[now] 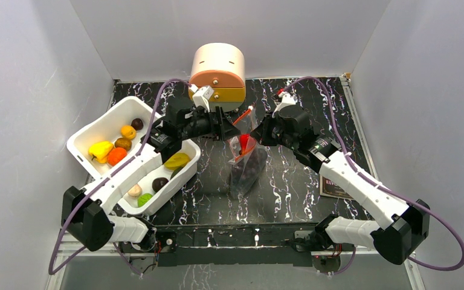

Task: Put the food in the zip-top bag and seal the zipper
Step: Place the fake fruit in the zipper food storage bag.

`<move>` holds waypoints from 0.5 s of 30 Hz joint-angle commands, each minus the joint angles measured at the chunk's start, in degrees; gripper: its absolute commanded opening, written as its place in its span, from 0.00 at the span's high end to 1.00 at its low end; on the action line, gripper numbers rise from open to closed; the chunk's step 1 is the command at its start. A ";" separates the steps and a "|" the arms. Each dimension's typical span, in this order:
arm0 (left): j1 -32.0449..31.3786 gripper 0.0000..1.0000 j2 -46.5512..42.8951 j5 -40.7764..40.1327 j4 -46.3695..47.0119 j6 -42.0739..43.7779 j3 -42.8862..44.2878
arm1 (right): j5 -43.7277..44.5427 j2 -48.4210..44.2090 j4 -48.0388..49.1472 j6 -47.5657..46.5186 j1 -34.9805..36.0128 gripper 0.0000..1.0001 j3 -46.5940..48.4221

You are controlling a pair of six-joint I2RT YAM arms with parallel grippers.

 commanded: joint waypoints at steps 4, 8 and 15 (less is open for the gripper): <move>-0.35 0.33 -2.91 -12.86 -13.20 6.05 7.74 | 1.68 -2.97 3.27 0.47 -0.30 1.00 1.94; -0.34 0.32 -3.96 -21.36 -20.11 9.95 9.57 | 2.12 -3.40 2.83 -0.56 -0.33 1.00 2.20; 2.69 0.30 -3.69 -32.12 -29.07 13.47 13.91 | 0.77 -4.96 3.27 -0.21 -0.33 1.00 1.99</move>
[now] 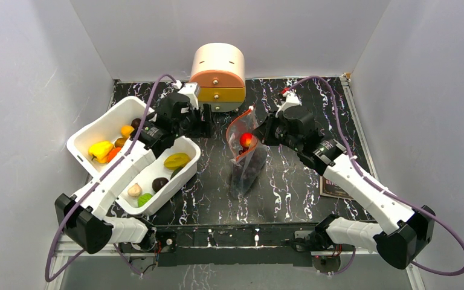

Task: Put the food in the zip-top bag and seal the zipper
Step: Place the fake fruit in the zipper food storage bag, then pick up the fake fruit from the bin.

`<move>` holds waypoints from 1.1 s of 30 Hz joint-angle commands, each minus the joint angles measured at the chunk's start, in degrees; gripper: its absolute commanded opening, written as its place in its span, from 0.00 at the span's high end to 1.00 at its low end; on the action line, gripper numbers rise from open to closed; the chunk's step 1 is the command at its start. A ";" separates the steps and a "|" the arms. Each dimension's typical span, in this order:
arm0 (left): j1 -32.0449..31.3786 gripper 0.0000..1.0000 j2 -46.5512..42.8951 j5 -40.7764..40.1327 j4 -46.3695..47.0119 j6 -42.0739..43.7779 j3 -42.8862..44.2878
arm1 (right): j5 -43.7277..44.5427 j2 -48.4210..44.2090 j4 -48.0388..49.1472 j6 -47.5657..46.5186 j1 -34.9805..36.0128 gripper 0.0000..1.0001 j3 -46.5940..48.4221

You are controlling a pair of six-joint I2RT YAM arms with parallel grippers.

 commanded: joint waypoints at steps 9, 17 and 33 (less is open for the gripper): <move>16.13 0.20 1.62 -17.39 -12.16 7.32 7.85 | -4.31 -5.92 6.02 1.42 -0.33 1.00 -0.47; 27.06 0.23 -1.44 -19.61 -9.87 6.67 0.44 | -11.63 -4.62 3.67 -2.75 -0.30 1.00 0.26; 44.05 0.26 3.56 -18.74 -4.19 9.71 -8.72 | -13.59 -6.61 7.70 -0.35 0.04 1.00 -4.12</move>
